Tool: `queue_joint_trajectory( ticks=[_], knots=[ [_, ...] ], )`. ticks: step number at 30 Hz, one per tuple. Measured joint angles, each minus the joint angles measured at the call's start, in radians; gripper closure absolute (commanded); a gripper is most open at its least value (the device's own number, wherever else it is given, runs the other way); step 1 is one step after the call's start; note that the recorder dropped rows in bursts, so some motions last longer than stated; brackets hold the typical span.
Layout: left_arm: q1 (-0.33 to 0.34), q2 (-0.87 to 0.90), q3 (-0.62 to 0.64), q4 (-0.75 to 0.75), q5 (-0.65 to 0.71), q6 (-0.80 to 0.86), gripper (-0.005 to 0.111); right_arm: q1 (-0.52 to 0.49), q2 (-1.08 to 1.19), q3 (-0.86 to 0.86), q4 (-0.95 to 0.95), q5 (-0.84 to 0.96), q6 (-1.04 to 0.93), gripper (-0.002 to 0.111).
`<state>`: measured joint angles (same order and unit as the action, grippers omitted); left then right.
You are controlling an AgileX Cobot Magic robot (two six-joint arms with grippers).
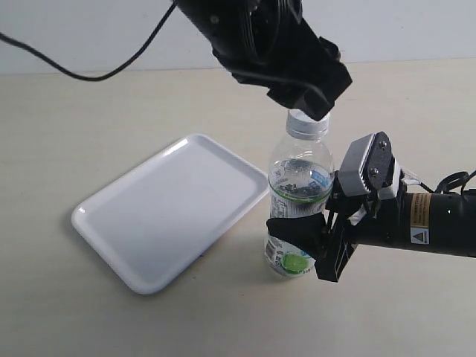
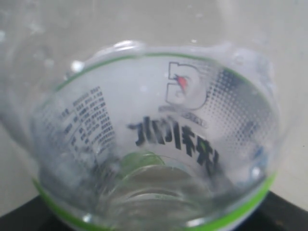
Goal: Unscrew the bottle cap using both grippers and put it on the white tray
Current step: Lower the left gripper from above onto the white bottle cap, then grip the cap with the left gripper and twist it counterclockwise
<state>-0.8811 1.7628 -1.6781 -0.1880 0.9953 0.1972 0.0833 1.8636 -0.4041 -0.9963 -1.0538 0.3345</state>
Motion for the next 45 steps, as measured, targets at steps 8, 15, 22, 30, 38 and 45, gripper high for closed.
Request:
queue_joint_trajectory(
  ticks=[8, 15, 22, 30, 38, 45],
  knots=[
    [0.0, 0.161, -0.274, 0.036, 0.21, -0.031, 0.043, 0.0, 0.0, 0.0, -0.009, 0.0, -0.016, 0.108],
    [-0.002, 0.235, -0.31, 0.024, 0.221, -0.042, 0.043, 0.0, 0.0, 0.0, -0.011, 0.0, -0.022, 0.108],
    [-0.002, 0.237, -0.31, 0.021, 0.223, -0.042, 0.043, 0.0, 0.0, 0.0, -0.012, 0.0, -0.022, 0.108],
    [-0.002, 0.194, -0.311, -0.006, 0.225, -0.048, 0.043, 0.0, 0.0, 0.0, -0.014, 0.0, -0.024, 0.108],
    [-0.002, 0.181, -0.253, -0.01, 0.229, -0.048, 0.043, 0.0, 0.0, 0.0, -0.014, 0.0, -0.026, 0.108],
    [-0.002, 0.179, -0.243, -0.01, 0.229, -0.048, 0.043, 0.0, 0.0, 0.0, -0.014, 0.0, -0.026, 0.108]
  ],
)
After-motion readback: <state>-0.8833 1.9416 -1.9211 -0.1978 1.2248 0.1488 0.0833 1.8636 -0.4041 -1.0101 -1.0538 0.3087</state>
